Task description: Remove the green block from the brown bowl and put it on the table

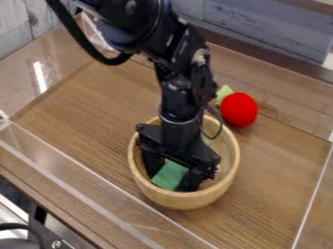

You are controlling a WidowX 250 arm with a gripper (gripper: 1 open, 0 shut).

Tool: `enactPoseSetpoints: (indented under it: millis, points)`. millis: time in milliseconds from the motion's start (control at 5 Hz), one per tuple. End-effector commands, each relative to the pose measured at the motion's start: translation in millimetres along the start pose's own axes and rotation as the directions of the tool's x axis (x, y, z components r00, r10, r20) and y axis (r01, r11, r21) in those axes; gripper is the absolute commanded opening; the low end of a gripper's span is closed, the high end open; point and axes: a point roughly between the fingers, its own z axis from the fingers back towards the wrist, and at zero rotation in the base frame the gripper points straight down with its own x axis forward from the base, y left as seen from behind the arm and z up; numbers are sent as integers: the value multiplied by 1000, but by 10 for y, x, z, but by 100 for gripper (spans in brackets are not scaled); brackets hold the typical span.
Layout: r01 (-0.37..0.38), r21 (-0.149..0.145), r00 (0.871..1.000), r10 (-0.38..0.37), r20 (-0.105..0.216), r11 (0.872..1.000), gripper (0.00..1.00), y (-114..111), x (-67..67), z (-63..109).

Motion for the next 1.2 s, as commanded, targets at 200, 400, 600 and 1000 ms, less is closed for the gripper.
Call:
enactPoseSetpoints:
  millis: [200, 400, 600, 1000]
  points:
    - [39, -1, 998, -39, 57, 999, 100, 32, 104, 152]
    - [7, -3, 998, -6, 58, 1000, 100, 87, 143, 171]
    - [-28, -8, 998, 28, 56, 1000, 100, 146, 180, 158]
    - [-41, -12, 998, 42, 49, 999, 100, 215, 185, 83]
